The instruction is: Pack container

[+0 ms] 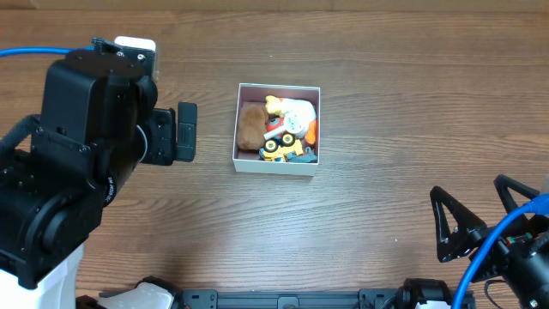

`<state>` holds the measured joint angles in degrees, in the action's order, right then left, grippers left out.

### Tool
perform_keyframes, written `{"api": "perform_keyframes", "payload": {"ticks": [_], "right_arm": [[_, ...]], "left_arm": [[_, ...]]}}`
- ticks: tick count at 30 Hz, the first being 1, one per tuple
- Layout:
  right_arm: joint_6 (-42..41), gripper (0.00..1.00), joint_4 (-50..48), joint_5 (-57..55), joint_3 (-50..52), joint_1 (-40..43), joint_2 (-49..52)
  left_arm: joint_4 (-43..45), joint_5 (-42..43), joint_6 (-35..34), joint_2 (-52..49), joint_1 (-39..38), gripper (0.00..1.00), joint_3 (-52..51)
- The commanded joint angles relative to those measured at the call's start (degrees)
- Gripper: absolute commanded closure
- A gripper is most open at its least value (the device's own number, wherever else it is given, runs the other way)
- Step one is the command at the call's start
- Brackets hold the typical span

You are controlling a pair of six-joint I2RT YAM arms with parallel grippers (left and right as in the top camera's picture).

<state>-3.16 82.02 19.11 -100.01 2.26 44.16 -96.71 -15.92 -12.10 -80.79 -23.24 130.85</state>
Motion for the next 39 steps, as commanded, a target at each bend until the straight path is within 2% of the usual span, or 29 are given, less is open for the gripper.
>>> {"api": "perform_keyframes", "payload": {"ticks": [1, 4, 6, 10, 13, 19, 23, 26, 33, 39], "right_arm": [[0.42, 0.0, -0.17, 0.09, -0.02, 0.07, 0.24], [0.72, 0.0, -0.46, -0.92, -0.02, 0.07, 0.24], [0.66, 0.0, -0.87, -6.23, 0.15, 0.07, 0.24], [1.01, 0.0, -4.42, -12.26, 5.64, 1.31, -2.08], [2.12, 0.0, -11.15, -11.96, 13.14, 2.47, -6.51], [2.1, 0.0, -31.32, -9.88, 44.35, 2.75, -22.58], [1.84, 0.0, -37.9, -9.86, 61.96, 2.75, -31.26], [1.9, 0.0, -41.66, -10.1, 71.58, 2.75, -36.85], [1.9, 0.0, -44.76, -10.78, 83.87, 2.75, -44.04], [1.9, 0.0, -48.68, -10.69, 88.15, 2.75, -44.0]], "left_arm": [[-0.07, -0.98, -1.22, 0.22, 0.09, 0.0, -0.28], [-0.07, -0.98, -1.22, 0.22, 0.09, 0.0, -0.28], [-0.09, -0.98, -1.22, 0.2, 0.09, 0.0, -0.28], [-0.09, -0.98, -1.22, 0.2, 0.09, 0.0, -0.28], [-0.07, -0.98, -1.22, 0.2, 0.09, 0.0, -0.28], [-0.07, -0.98, -1.22, 0.2, 0.09, 0.0, -0.28], [-0.09, -0.98, -1.22, 0.2, 0.09, 0.0, -0.28], [-0.07, -0.98, -1.22, 0.2, 0.09, 0.0, -0.28], [-0.07, -0.98, -1.22, 0.2, 0.09, 0.0, -0.28], [-0.07, -0.98, -1.22, 0.17, 0.09, 0.0, -0.28]]}}
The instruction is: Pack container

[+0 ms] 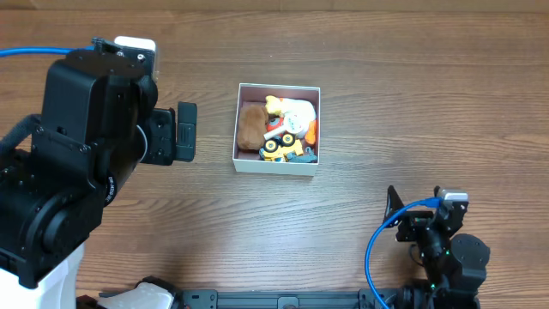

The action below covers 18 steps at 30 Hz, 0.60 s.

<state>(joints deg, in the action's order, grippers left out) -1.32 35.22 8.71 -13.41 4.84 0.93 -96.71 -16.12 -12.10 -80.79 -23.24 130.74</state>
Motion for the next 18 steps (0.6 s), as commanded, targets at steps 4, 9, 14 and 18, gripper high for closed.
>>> {"api": "perform_keyframes", "payload": {"ticks": [4, 9, 14, 18], "right_arm": [[0.07, 0.0, -1.99, -0.28, 3.28, 0.17, -0.76], [0.07, 0.0, 1.46, -0.31, 4.11, 0.17, -0.76], [0.07, 0.0, 3.93, -0.31, 4.09, 0.17, -0.76], [0.07, 0.0, 3.93, -0.31, 4.09, 0.17, -0.76]], "left_arm": [[-0.07, -0.79, -1.22, 0.2, 0.09, 0.0, -0.17], [-0.07, -0.79, -1.22, 0.2, 0.09, 0.0, -0.17], [-0.09, -0.79, -1.22, 0.2, 0.09, 0.0, -0.17], [-0.07, -0.79, -1.22, 0.2, 0.09, 0.0, -0.17]]}}
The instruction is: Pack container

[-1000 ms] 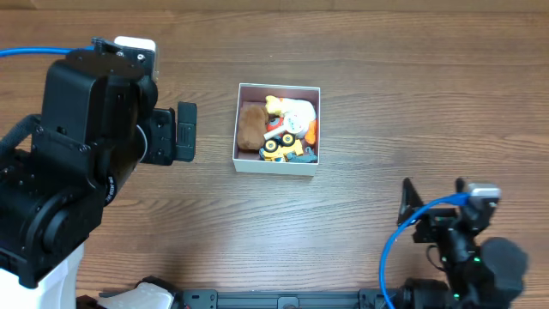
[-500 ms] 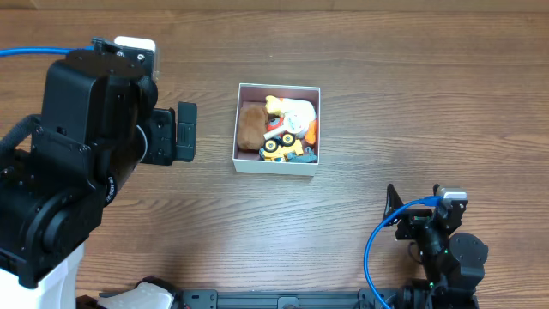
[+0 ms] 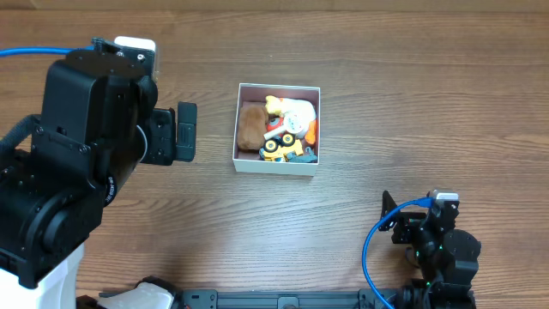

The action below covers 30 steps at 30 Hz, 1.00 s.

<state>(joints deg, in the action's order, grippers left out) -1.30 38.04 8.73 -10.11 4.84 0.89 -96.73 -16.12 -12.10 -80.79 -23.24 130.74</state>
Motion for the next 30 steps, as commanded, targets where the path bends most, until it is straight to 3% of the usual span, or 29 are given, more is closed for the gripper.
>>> {"api": "perform_keyframes", "payload": {"ticks": [1, 8, 12, 14, 19, 26, 27, 30], "right_arm": [[0.04, 0.0, 1.11, -0.33, 0.79, 0.17, -0.72], [0.04, 0.0, 1.11, -0.33, 0.79, 0.17, -0.72], [0.04, 0.0, 1.11, -0.33, 0.79, 0.17, -0.72], [0.04, 0.0, 1.11, -0.33, 0.79, 0.17, -0.72], [0.04, 0.0, 1.11, -0.33, 0.79, 0.17, -0.72], [0.04, 0.0, 1.11, -0.33, 0.79, 0.17, -0.72], [0.04, 0.0, 1.11, -0.33, 0.79, 0.17, -0.72], [0.04, 0.0, 1.11, -0.33, 0.79, 0.17, -0.72]], "left_arm": [[-0.07, -0.79, -1.22, 0.2, 0.09, 0.0, -0.17], [-0.04, -0.87, -1.16, -0.57, 0.17, 0.0, -0.24], [2.75, 0.28, -1.05, 1.46, 6.49, 0.0, -3.02], [8.68, 3.23, -1.01, 4.31, 10.64, 0.0, -8.35], [30.73, 9.35, -0.96, 16.85, 20.35, 0.0, -34.58], [64.89, 9.6, -0.76, 38.88, 24.87, 0.0, -74.55], [68.61, 9.86, -0.81, 44.0, 25.2, 0.0, -82.36], [69.9, 10.23, -0.83, 50.56, 26.03, 0.0, -91.95]]}}
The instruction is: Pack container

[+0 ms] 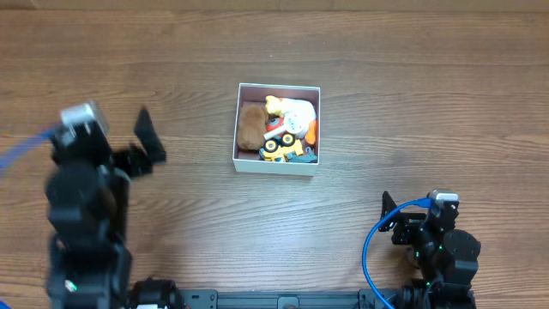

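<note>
A white box [276,165] stands mid-table, filled with toys: a brown plush [250,125], a yellow toy vehicle [281,147], a white toy [297,112] and an orange piece [312,130]. My left gripper [146,142] is well left of the box, blurred, one dark finger pointing up toward the far side; its jaw state does not show. My right gripper [389,215] sits folded low at the front right, far from the box, with only one finger clearly showing. Neither gripper holds anything that I can see.
The wooden table [395,94] surrounds the box on all sides. A blue cable [374,249] loops beside the right arm near the front edge. The left arm's body [86,223] fills the front left corner.
My left arm, which loomed large with its gripper just left of the box, is now lower and farther left, away from the box. The right arm and the box are unchanged.
At first my right gripper stood open at the front right edge, and the left gripper hung beside the packed box. The right arm then sat folded low at the front right and stayed there. Now the left arm has drawn back too. The box contents never changed.
</note>
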`<state>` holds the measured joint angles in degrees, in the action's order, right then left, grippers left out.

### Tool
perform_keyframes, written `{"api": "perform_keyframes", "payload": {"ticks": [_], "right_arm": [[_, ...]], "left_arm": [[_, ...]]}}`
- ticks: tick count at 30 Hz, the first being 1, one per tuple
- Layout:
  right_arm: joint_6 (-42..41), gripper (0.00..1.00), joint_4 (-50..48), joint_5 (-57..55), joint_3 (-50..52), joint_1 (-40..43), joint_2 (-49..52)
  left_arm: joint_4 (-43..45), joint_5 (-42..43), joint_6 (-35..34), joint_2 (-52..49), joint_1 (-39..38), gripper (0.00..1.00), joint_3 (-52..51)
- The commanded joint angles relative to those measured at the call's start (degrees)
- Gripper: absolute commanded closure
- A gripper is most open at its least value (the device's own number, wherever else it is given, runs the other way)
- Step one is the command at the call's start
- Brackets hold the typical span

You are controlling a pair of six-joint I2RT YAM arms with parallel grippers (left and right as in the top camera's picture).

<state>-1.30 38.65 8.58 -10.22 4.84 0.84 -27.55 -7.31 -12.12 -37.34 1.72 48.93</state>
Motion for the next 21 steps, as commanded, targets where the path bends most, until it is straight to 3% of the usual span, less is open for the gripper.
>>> {"api": "perform_keyframes", "payload": {"ticks": [1, 12, 21], "right_arm": [[0.04, 0.0, 0.5, -0.17, 0.9, 0.17, -0.68], [0.04, 0.0, 0.5, -0.17, 0.9, 0.17, -0.68], [0.04, 0.0, 0.5, -0.17, 0.9, 0.17, -0.68]], "left_arm": [[0.83, 1.38, -0.79, 9.77, 1.07, 0.0, -13.75], [0.83, 1.44, -2.32, 31.98, 1.92, 0.0, -34.62], [1.03, 1.64, -4.57, 37.16, 2.03, 0.0, -40.46]]}}
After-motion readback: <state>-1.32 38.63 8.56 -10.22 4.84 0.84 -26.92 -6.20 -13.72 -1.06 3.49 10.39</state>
